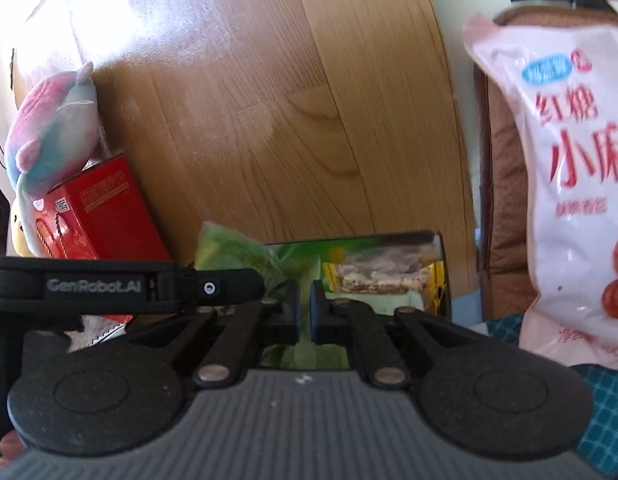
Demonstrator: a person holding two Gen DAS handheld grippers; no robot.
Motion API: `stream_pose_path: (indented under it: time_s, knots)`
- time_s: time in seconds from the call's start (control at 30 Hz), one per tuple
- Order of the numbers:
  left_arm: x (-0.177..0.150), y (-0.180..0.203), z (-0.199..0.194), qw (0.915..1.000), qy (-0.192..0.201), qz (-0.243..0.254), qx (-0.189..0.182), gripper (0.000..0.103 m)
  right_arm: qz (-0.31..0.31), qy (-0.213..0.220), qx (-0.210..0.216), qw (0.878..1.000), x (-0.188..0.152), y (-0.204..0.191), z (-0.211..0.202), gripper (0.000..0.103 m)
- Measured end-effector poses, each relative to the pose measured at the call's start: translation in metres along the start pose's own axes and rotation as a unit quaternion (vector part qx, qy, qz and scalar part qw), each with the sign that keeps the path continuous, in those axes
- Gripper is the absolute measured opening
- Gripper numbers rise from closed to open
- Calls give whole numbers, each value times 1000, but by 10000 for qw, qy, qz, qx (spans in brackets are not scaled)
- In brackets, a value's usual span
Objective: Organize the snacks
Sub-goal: 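Carry the dark green packet into the black box and release, then grasp the white cup with yellow lid with the left tool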
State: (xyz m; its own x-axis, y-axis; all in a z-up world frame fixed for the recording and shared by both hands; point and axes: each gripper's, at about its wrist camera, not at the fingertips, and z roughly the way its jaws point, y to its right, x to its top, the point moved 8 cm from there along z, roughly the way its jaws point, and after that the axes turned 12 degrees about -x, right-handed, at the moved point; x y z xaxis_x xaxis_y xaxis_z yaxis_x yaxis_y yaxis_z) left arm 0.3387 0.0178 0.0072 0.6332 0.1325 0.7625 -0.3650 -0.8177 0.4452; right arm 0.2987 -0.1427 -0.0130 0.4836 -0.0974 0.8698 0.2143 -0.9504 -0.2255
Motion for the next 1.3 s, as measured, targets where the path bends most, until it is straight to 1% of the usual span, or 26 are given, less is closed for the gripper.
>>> stream_pose_path:
  time_s: [0.07,0.13,0.2,0.23,0.3,0.37,0.43,0.5,0.53,0.57,0.6,0.63,0.67,0.7,0.73,0.77,0.83,0.9,1.03,1.13,1.2,1.3]
  knots:
    - [6,-4,-21,9997,241,92,32,70,48,165,-5,9999,1,4,-11,15]
    - [9,-13,-46,9983,496,192,219,77,145,251,103,9995,1,2,-25,16]
    - [5,-20,-69,9973,572,203,417,77,182,228,341,9990,-4,-2,-40,18]
    - [0,-23,-78,9974,552,157,441,77,123,185,478,9986,-9,-7,-47,19]
    - [-15,-32,-87,9982,410,-20,445,77,-103,32,691,9976,-23,-20,-55,37]
    - [-32,-39,-90,9986,188,-192,454,77,-346,-205,858,9955,-39,-33,-56,45]
    - [-50,-44,-87,9984,-15,-319,475,76,-646,-452,979,9921,-54,-50,-53,49]
    - [-67,-44,-81,9979,-199,-394,469,72,-1095,-823,1063,9849,-70,-68,-46,59]
    - [-73,-42,-77,9977,-287,-409,458,67,-1268,-936,1084,9815,-77,-75,-41,59]
    - [-78,-41,-72,9973,-382,-413,463,56,-1396,-997,1096,9791,-82,-82,-36,59]
    - [-83,-39,-69,9969,-470,-404,480,53,-1514,-1035,1085,9770,-86,-88,-30,59]
    - [-84,-36,-66,9972,-470,-426,389,48,-1641,-1059,1045,9752,-88,-94,-22,59]
    - [-85,-33,-64,9972,-476,-507,269,40,-1760,-1068,1005,9734,-91,-99,-17,59]
    - [-85,-32,-65,9968,-474,-584,280,39,-1865,-1112,989,9711,-94,-103,-12,52]
    - [-87,-29,-66,9965,-467,-583,378,38,-1906,-1091,1003,9704,-96,-106,-16,47]
    - [-89,-23,-69,9967,-478,-540,375,38,-1905,-1135,987,9701,-97,-108,-21,45]
    - [-98,-5,-77,9978,-479,-346,294,38,-1990,-1063,870,9703,-98,-106,-39,44]
    - [-111,11,-87,9981,-548,-247,132,38,-2168,-963,846,9678,-105,-101,-62,42]
    - [-149,47,-105,9971,-722,-159,-151,39,-2225,-1081,764,9659,-128,-82,-106,40]
    - [-173,70,-121,9966,-762,-72,-289,39,-2294,-973,721,9658,-145,-75,-143,40]
    - [-184,81,-129,9959,-829,-33,-374,39,-2267,-904,743,9669,-153,-74,-163,39]
    - [-193,91,-140,9960,-817,162,-335,40,-2003,-938,906,9710,-162,-74,-188,41]
